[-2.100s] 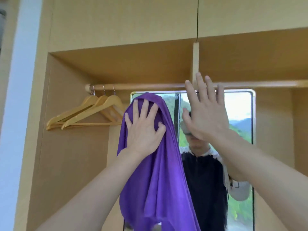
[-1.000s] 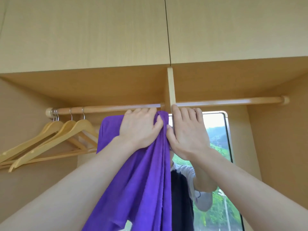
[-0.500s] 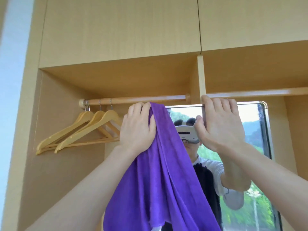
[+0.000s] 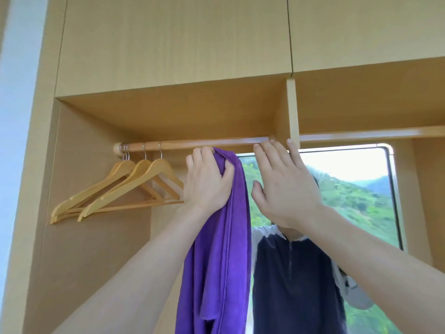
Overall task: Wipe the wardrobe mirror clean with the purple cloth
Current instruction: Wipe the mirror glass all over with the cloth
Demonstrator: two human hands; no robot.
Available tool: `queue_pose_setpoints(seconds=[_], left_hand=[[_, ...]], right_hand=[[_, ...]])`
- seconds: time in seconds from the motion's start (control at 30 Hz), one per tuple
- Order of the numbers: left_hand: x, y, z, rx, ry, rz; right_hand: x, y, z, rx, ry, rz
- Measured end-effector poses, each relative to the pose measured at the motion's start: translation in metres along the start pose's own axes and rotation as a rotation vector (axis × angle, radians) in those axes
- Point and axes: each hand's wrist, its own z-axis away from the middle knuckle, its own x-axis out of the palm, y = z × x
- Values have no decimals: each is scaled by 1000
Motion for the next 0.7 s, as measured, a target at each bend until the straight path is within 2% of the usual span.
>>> queue_pose_setpoints(seconds=[0.37,0.7], left_hand=[[15,-20,46,-73,109,450],[44,-64,170,-345,-142,465]], right_hand=[[10,-5,1,-7,32,17],[12,-7,1,-44,32,48]])
